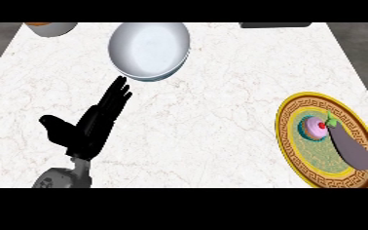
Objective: Pick the cupcake from the plate and place it in the bowl
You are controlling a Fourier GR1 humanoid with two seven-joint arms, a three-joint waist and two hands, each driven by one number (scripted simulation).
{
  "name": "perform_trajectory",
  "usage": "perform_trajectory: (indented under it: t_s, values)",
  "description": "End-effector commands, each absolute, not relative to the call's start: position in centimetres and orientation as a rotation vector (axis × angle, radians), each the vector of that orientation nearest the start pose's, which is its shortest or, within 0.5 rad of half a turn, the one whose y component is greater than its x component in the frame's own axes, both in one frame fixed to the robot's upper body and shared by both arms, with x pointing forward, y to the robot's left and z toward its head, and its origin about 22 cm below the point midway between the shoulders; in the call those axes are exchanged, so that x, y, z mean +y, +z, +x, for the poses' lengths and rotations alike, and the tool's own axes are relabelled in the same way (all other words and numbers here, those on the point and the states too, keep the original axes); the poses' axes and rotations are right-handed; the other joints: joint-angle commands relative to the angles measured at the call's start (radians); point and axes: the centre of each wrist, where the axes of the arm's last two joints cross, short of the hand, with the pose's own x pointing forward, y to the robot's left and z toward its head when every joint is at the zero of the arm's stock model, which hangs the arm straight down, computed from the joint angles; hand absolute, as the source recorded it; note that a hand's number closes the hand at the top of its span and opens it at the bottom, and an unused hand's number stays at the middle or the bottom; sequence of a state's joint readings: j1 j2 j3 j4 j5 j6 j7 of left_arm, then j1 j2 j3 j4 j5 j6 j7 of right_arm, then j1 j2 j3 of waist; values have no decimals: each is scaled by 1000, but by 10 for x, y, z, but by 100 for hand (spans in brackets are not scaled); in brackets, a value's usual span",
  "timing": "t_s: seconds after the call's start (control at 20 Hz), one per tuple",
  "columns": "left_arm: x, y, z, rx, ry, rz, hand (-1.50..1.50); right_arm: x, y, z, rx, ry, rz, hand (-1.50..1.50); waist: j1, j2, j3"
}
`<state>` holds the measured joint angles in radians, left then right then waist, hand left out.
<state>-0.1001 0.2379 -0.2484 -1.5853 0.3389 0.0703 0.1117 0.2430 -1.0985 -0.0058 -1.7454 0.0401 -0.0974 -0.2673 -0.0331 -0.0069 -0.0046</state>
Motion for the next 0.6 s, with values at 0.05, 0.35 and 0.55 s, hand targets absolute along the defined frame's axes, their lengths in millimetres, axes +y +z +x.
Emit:
perform_trajectory:
  t_s: [0.05, 0.35, 0.55]
  values:
    - [209, 21, 256, -1481, -111, -239, 0, -365, 157, 188, -1344, 1126, -809, -150, 14, 3, 0]
    - [224, 38, 264, -1497, -137, -255, 0, -335, 167, 196, -1134, 1132, -771, -150, 44, 8, 3]
    - [200, 39, 260, -1470, -138, -295, 0, -345, 174, 213, -1017, 1121, -827, -150, 44, 8, 4]
